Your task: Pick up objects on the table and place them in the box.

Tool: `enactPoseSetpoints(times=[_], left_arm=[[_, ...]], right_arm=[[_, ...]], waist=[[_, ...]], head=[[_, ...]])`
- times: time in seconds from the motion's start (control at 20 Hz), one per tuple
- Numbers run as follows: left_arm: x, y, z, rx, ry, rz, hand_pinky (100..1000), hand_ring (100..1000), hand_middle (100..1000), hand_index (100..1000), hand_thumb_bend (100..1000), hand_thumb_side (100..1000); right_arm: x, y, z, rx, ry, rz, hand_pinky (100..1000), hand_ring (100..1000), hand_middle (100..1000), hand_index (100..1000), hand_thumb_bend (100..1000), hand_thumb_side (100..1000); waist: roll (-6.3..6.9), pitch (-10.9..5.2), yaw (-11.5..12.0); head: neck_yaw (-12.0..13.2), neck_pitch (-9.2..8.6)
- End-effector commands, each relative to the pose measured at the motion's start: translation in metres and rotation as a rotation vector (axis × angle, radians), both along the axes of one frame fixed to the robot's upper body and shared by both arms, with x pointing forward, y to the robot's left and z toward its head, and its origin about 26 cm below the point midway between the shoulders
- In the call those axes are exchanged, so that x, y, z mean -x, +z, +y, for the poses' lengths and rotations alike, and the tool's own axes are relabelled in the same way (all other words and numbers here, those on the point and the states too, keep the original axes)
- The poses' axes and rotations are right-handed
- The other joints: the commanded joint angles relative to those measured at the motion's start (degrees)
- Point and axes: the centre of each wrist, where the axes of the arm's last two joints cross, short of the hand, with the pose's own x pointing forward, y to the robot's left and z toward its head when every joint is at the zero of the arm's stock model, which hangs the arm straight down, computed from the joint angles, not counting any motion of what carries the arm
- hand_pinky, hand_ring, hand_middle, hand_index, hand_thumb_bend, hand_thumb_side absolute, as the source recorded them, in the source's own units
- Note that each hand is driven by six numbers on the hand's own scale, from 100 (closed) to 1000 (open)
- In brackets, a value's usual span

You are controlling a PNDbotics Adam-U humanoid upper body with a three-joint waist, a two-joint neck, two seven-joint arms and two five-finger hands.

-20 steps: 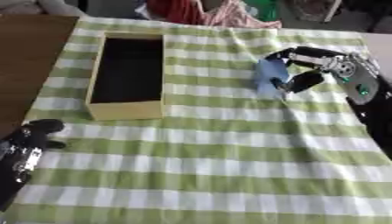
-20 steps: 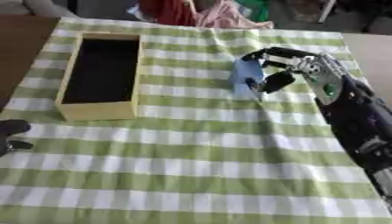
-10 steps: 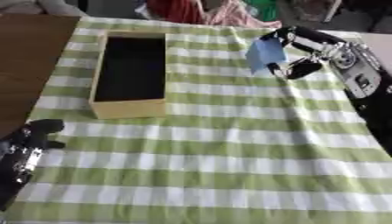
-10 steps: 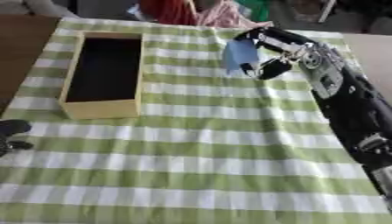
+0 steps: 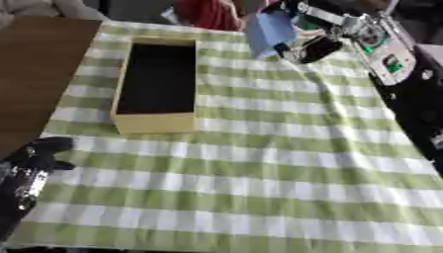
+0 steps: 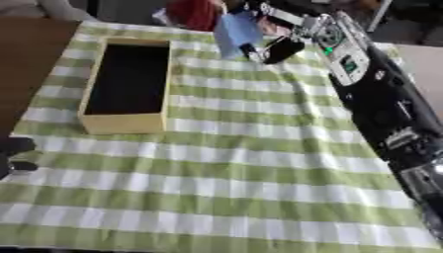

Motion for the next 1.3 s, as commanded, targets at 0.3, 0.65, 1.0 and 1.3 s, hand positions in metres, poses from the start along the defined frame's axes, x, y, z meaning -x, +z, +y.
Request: enactPoseSetpoints(times=[0.3,0.65,1.0,1.3], left_arm=[[-0.004,0.012,-0.007,-0.021,-0.071,-0.038,687,843,749,723,100,589],[-0.006,0.014,-0.014,-0.022,-0.115,-0.042,688,844,749,724,100,594],[-0.006,0.014,-0.017,-0.022,-0.127,-0.042,688,844,749,724,100,597],[-0.006,0.013,-0.017,-0.023,-0.126,-0.038,688,844,748,724,100,599]], right_arm=[[-0.014,0.008,0.04,0.038,0.075,0.002,798,939,481,879,100,137],[-0.027,-0.021,0.072,0.082,0.098,0.076,800,941,517,888,100,189],[-0.026,-0.033,0.095,0.193,0.119,0.019,830,942,736,937,100,379],[-0.022,-0.026,0.101,0.238,0.12,-0.132,886,981,952,1000,282,518]], waist=[[0.13,-0.88,2.5],[0.25,-0.42,4.0],[0.36,-0.15,4.3],[0.34,-0.21,3.8]], head=[[-2.1,-1.5],[-3.3,-1.87],[-3.7,-2.02],[-3.6,-2.02]])
